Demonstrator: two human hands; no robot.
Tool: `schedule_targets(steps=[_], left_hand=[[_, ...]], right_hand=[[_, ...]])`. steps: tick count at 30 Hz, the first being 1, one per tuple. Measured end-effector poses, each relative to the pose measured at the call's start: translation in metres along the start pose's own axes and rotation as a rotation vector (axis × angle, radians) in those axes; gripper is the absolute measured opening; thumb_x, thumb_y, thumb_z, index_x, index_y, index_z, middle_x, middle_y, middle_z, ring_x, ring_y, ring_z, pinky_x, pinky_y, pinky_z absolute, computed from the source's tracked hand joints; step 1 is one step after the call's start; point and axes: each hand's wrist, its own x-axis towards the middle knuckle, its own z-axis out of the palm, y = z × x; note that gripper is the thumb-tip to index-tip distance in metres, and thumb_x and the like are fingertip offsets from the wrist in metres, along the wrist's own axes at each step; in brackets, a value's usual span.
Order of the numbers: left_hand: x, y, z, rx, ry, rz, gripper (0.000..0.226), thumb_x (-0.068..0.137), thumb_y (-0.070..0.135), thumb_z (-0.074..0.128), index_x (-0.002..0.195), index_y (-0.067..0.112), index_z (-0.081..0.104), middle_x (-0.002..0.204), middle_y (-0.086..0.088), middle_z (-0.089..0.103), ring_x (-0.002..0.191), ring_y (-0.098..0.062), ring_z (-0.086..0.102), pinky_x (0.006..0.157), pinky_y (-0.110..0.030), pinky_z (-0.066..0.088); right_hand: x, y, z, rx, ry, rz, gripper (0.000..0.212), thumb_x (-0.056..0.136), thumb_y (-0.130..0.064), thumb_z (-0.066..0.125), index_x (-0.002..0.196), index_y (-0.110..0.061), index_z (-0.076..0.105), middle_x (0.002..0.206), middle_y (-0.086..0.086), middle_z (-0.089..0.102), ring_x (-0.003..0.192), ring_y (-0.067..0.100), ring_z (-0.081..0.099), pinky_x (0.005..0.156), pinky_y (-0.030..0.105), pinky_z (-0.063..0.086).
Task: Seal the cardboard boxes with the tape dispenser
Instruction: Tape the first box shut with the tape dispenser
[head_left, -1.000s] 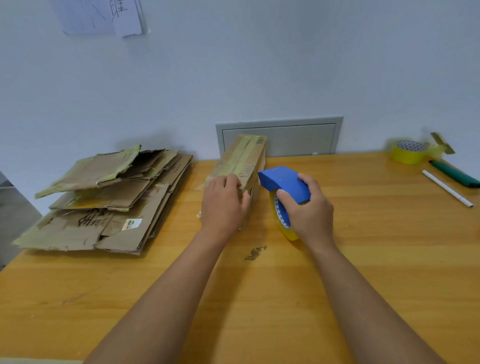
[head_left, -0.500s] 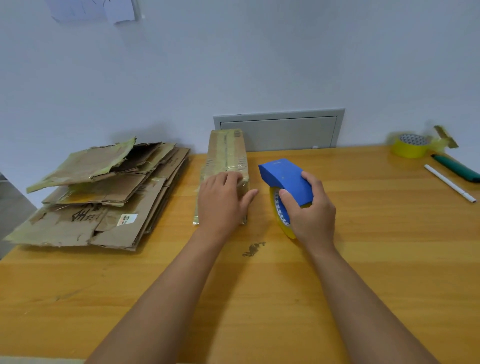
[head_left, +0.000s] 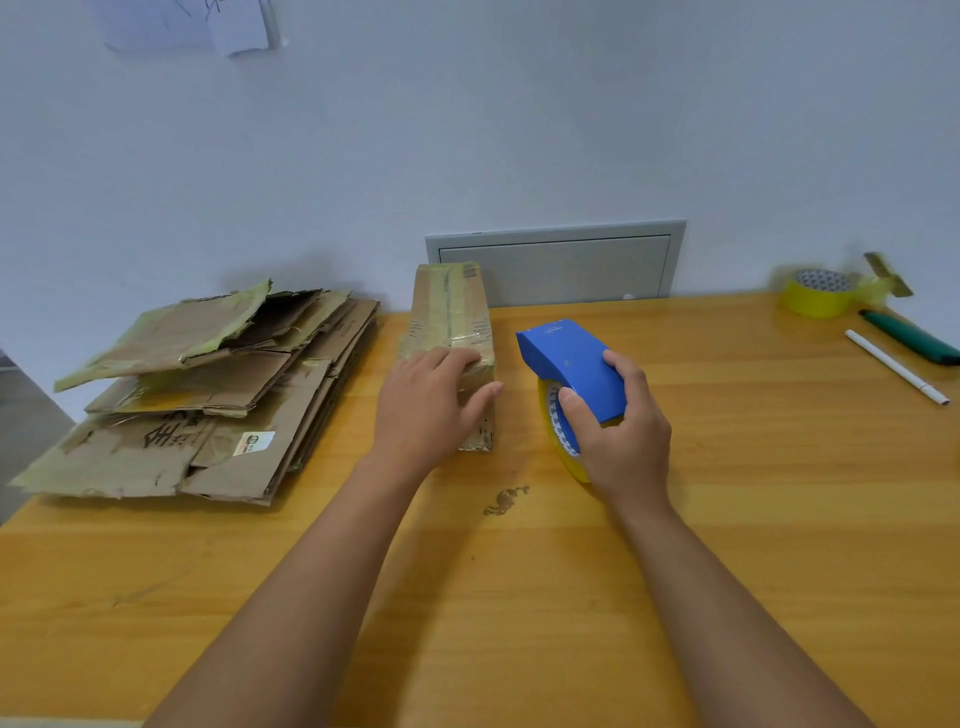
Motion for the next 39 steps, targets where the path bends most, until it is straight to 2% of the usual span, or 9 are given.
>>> schedule_targets(steps=[4,6,10,12,16,21,29,32,39], left_hand=[[0.007,-0.004,-0.008,-0.118,-0.042,-0.054,0.041,0.104,0.043,0.04,0.109,0.017,0.071,0.099,0.001,0.071,0.091,-0.02,0.062,0.076,-0.032,0.044],[0.013,-0.005,-0.01,-0.134,-0.083,-0.091,0.035,0.104,0.038,0.044,0.11,0.019,0.072,0.101,0.002,0.071,0.09,-0.016,0.06,0.073,-0.033,0.047],[0.02,-0.01,-0.012,-0.166,-0.148,-0.097,0.028,0.101,0.038,0.053,0.116,0.025,0.071,0.111,0.005,0.07,0.102,-0.016,0.059,0.082,-0.036,0.048],[0.019,-0.013,-0.013,-0.185,-0.165,-0.079,0.028,0.098,0.04,0.056,0.117,0.026,0.071,0.112,0.007,0.069,0.105,-0.015,0.059,0.081,-0.032,0.046],[0.014,-0.014,-0.012,-0.119,-0.108,-0.011,0.031,0.094,0.038,0.064,0.119,0.021,0.07,0.114,0.003,0.069,0.107,-0.018,0.059,0.082,-0.029,0.042],[0.01,0.0,-0.004,-0.067,-0.002,0.015,0.024,0.093,0.032,0.066,0.109,0.015,0.073,0.103,-0.002,0.072,0.098,-0.024,0.061,0.078,-0.028,0.028],[0.008,-0.005,0.004,-0.071,0.002,-0.014,0.047,0.082,0.061,0.066,0.11,0.022,0.068,0.105,0.006,0.065,0.1,-0.015,0.055,0.084,-0.028,0.026],[0.007,0.001,0.007,-0.042,0.038,-0.04,0.04,0.082,0.056,0.07,0.104,0.022,0.067,0.101,0.007,0.063,0.096,-0.016,0.055,0.081,-0.028,0.024],[0.006,-0.002,0.006,-0.037,0.0,-0.006,0.033,0.086,0.042,0.071,0.113,0.023,0.066,0.107,0.007,0.063,0.103,-0.016,0.055,0.085,-0.025,0.022]], right_hand=[[0.0,0.001,0.001,-0.004,-0.002,0.003,0.054,0.086,-0.043,0.071,0.134,-0.027,0.051,0.112,-0.006,0.056,0.091,0.016,0.055,0.068,0.022,0.044],[0.0,0.001,0.001,-0.006,-0.001,0.002,0.054,0.087,-0.043,0.072,0.134,-0.027,0.051,0.113,-0.005,0.056,0.09,0.016,0.055,0.067,0.021,0.043],[-0.002,0.0,-0.001,-0.006,-0.002,-0.005,0.057,0.084,-0.05,0.065,0.134,-0.026,0.051,0.112,-0.005,0.056,0.089,0.016,0.055,0.068,0.028,0.048],[-0.002,0.0,0.0,-0.006,-0.004,-0.006,0.056,0.085,-0.048,0.067,0.135,-0.027,0.05,0.112,-0.004,0.056,0.09,0.017,0.055,0.069,0.03,0.049],[-0.001,0.0,0.001,-0.018,0.005,-0.01,0.059,0.083,-0.052,0.063,0.134,-0.027,0.05,0.112,-0.005,0.056,0.089,0.015,0.055,0.066,0.021,0.044],[-0.001,-0.001,0.0,-0.004,-0.002,0.0,0.059,0.083,-0.052,0.063,0.135,-0.028,0.05,0.112,-0.004,0.055,0.089,0.016,0.056,0.069,0.032,0.05],[-0.001,-0.001,0.001,-0.01,0.006,-0.009,0.06,0.082,-0.053,0.063,0.135,-0.027,0.051,0.112,-0.006,0.055,0.09,0.015,0.055,0.069,0.027,0.048],[-0.001,0.0,0.001,-0.011,0.008,-0.008,0.059,0.082,-0.053,0.063,0.134,-0.028,0.05,0.114,-0.008,0.055,0.092,0.013,0.054,0.069,0.02,0.043],[-0.001,-0.001,0.001,-0.013,0.007,-0.007,0.06,0.082,-0.054,0.063,0.135,-0.027,0.05,0.114,-0.007,0.055,0.092,0.015,0.055,0.07,0.028,0.048]])
